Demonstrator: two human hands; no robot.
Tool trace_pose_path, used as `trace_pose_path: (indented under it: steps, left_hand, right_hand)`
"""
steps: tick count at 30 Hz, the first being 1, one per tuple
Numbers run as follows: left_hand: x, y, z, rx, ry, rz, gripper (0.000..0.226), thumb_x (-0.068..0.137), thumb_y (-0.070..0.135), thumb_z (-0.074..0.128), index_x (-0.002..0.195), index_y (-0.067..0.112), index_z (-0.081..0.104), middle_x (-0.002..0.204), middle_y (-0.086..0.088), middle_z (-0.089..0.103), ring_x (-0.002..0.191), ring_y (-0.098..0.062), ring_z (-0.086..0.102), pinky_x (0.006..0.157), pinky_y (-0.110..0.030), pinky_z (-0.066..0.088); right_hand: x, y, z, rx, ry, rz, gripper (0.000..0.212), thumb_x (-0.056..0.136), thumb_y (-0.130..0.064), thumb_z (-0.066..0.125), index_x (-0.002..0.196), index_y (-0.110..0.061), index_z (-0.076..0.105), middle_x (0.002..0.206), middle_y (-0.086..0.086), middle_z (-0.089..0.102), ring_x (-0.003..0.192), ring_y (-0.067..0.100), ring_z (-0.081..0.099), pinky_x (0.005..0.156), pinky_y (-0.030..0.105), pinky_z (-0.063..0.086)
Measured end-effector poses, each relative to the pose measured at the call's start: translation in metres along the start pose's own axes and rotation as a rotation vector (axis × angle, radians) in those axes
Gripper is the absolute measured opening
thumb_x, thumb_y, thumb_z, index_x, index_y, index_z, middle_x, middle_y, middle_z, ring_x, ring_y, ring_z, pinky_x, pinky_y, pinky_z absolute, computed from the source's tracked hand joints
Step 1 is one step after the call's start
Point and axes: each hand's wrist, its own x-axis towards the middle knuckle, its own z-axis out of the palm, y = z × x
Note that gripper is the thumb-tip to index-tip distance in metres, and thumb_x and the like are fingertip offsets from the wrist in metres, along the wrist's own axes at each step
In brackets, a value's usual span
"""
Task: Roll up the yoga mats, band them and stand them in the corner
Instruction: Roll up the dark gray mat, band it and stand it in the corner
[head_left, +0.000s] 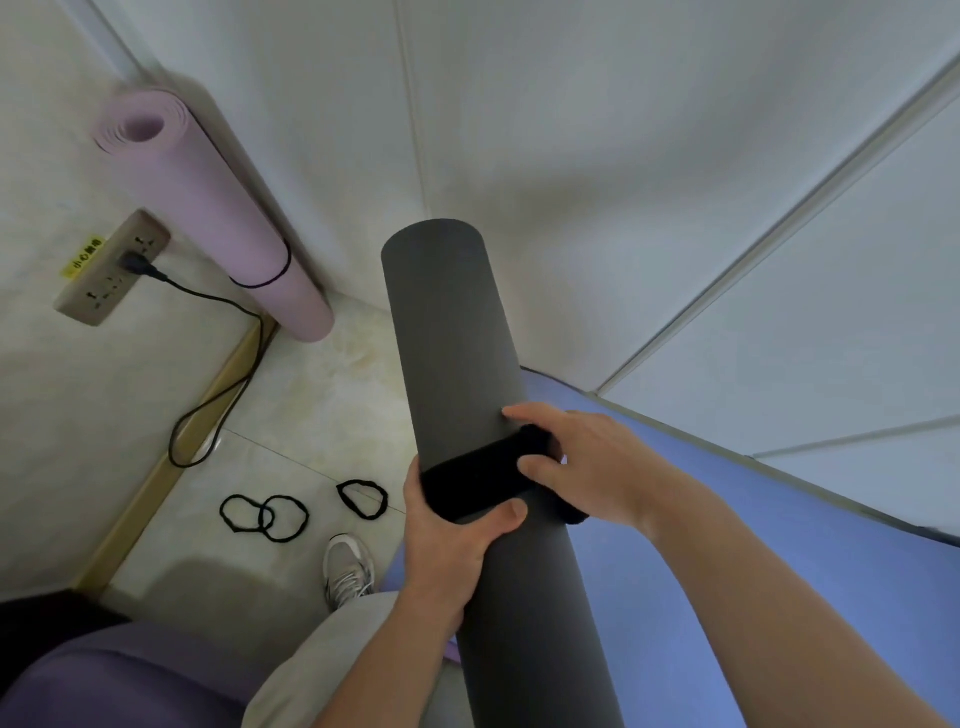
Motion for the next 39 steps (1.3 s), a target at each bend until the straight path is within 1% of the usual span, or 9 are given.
trace_pose_path:
  steps: [5, 12, 18, 22, 25, 30, 33, 37, 39]
  left_hand:
    - [-0.004, -0.006, 0.004, 0.039, 0.028, 0.035, 0.112, 0.041, 0.036, 0.096, 0.139, 0.041, 0.04, 0.121, 0.013, 0.062, 0.112, -0.014, 0.063, 0.091, -0.045, 0.058]
    - [-0.002, -0.007, 0.002, 0.158, -0.017, 0.073, 0.119, 0.042, 0.035, 0.095, 0.144, 0.041, 0.034, 0.124, 0.018, 0.06, 0.115, -0.008, 0.06, 0.094, -0.043, 0.056]
    - [0.011, 0.0, -0.001, 0.144, 0.0, 0.053, 0.113, 0.041, 0.025, 0.097, 0.138, 0.038, 0.041, 0.113, 0.023, 0.063, 0.105, -0.003, 0.062, 0.089, -0.038, 0.057]
    - [0.01, -0.001, -0.008, -0.008, -0.023, -0.04, 0.099, 0.047, 0.021, 0.095, 0.133, 0.03, 0.047, 0.118, 0.008, 0.064, 0.108, -0.015, 0.064, 0.085, -0.036, 0.057]
    - [0.008, -0.004, -0.01, -0.111, -0.072, -0.091, 0.094, 0.041, 0.033, 0.089, 0.128, 0.027, 0.053, 0.12, -0.002, 0.066, 0.105, -0.021, 0.068, 0.082, -0.037, 0.06]
    - [0.009, -0.011, -0.006, -0.235, -0.125, -0.14, 0.087, 0.049, 0.03, 0.087, 0.129, 0.018, 0.056, 0.123, -0.015, 0.066, 0.109, -0.035, 0.067, 0.082, -0.043, 0.059]
    - [0.011, -0.013, -0.008, -0.279, -0.163, -0.185, 0.091, 0.049, 0.033, 0.089, 0.132, 0.013, 0.056, 0.126, -0.022, 0.064, 0.111, -0.04, 0.065, 0.083, -0.047, 0.058]
    - [0.013, -0.01, -0.007, -0.335, -0.268, -0.21, 0.109, 0.044, 0.044, 0.095, 0.138, 0.009, 0.052, 0.129, -0.025, 0.062, 0.114, -0.042, 0.063, 0.084, -0.05, 0.057]
    - [0.013, -0.004, -0.002, -0.349, -0.301, -0.215, 0.112, 0.042, 0.047, 0.095, 0.137, 0.006, 0.053, 0.127, -0.025, 0.063, 0.111, -0.039, 0.065, 0.081, -0.045, 0.058]
  right_hand:
    - [0.0, -0.001, -0.007, 0.083, -0.037, 0.066, 0.042, 0.086, -0.034, 0.072, 0.12, -0.032, 0.049, 0.098, -0.006, 0.058, 0.093, 0.017, 0.056, 0.081, 0.037, 0.052]
    - [0.002, 0.009, -0.012, 0.292, -0.134, 0.207, 0.015, 0.092, -0.022, 0.069, 0.087, -0.022, 0.054, 0.091, 0.006, 0.063, 0.078, 0.028, 0.068, 0.07, 0.042, 0.062]
    - [-0.01, 0.007, -0.015, 0.663, -0.238, 0.162, 0.014, 0.093, -0.028, 0.069, 0.084, -0.018, 0.065, 0.102, 0.0, 0.068, 0.093, 0.02, 0.067, 0.08, 0.039, 0.063]
    - [-0.008, 0.015, -0.012, 0.831, -0.083, 0.215, 0.019, 0.104, -0.028, 0.051, 0.113, -0.018, 0.065, 0.105, 0.004, 0.073, 0.088, 0.026, 0.074, 0.081, 0.034, 0.06]
    - [-0.008, 0.02, -0.005, 1.011, 0.041, 0.229, 0.017, 0.099, -0.008, 0.059, 0.115, -0.01, 0.064, 0.09, 0.007, 0.075, 0.08, 0.022, 0.074, 0.076, 0.029, 0.058]
    - [-0.01, 0.013, 0.008, 1.04, 0.065, 0.151, 0.016, 0.084, -0.014, 0.079, 0.098, -0.008, 0.073, 0.088, 0.006, 0.073, 0.081, 0.018, 0.07, 0.074, 0.025, 0.058]
    - [-0.005, 0.01, 0.01, 0.779, 0.168, 0.273, 0.046, 0.073, -0.029, 0.089, 0.109, -0.016, 0.063, 0.092, -0.001, 0.064, 0.083, 0.014, 0.061, 0.067, 0.025, 0.047]
    - [-0.008, 0.015, 0.007, 0.797, -0.073, 0.518, 0.13, 0.039, -0.077, 0.085, 0.148, -0.023, 0.038, 0.142, 0.002, 0.052, 0.131, 0.027, 0.05, 0.107, 0.045, 0.043]
    - [-0.01, 0.016, 0.011, 1.016, -0.181, 0.481, 0.109, 0.045, -0.073, 0.086, 0.135, -0.02, 0.055, 0.128, 0.003, 0.068, 0.118, 0.025, 0.064, 0.106, 0.048, 0.049]
